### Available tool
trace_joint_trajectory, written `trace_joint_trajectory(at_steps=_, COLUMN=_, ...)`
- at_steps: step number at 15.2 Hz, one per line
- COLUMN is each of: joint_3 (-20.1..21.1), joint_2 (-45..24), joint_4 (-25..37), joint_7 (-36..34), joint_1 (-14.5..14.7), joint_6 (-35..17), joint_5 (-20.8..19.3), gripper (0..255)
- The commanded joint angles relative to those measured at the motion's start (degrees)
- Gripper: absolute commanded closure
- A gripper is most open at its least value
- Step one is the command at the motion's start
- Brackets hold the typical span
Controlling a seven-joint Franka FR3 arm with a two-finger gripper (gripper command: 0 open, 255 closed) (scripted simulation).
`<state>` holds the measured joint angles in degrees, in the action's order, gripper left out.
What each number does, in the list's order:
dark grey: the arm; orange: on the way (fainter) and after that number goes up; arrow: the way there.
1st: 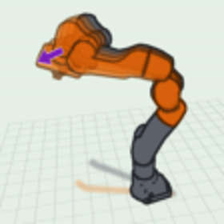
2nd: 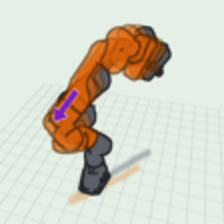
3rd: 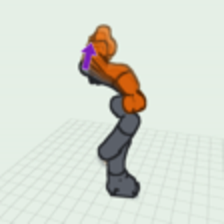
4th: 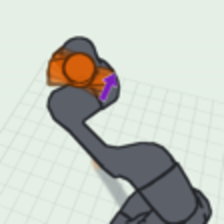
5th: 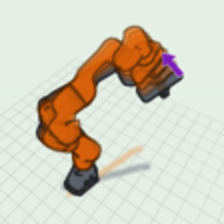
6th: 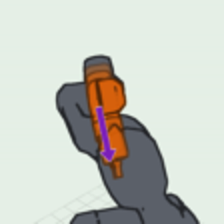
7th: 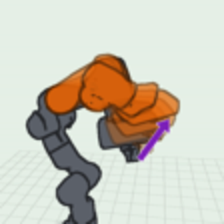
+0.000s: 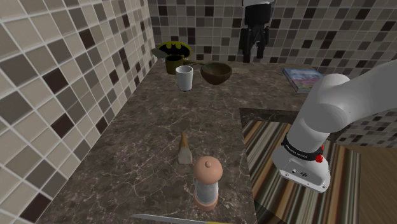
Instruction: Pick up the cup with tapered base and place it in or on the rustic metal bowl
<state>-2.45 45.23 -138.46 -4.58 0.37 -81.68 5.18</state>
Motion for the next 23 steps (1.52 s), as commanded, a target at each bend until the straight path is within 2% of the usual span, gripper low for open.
trace_joint_trajectory(at_steps=1, joint_3=0.00, joint_2=0.00, joint_4=0.00, joint_7=0.00, joint_1=0.00, joint_6=0.00, joint_5=0.00, gripper=0)
trace_joint_trajectory(at_steps=12, joint_3=2.56, joint_2=-22.06, joint_4=7.11, joint_7=-0.47, joint_1=0.56, joint_6=-17.61, joint_5=-2.43, gripper=0)
trace_joint_trajectory(at_steps=18, joint_3=3.64, joint_2=-34.73, joint_4=14.78, joint_7=-1.58, joint_1=0.59, joint_6=-23.98, joint_5=-4.66, gripper=0)
trace_joint_trajectory(at_steps=23, joint_3=4.18, joint_2=-45.35, joint_4=23.16, joint_7=-2.84, joint_1=0.78, joint_6=-27.29, joint_5=-7.03, gripper=0)
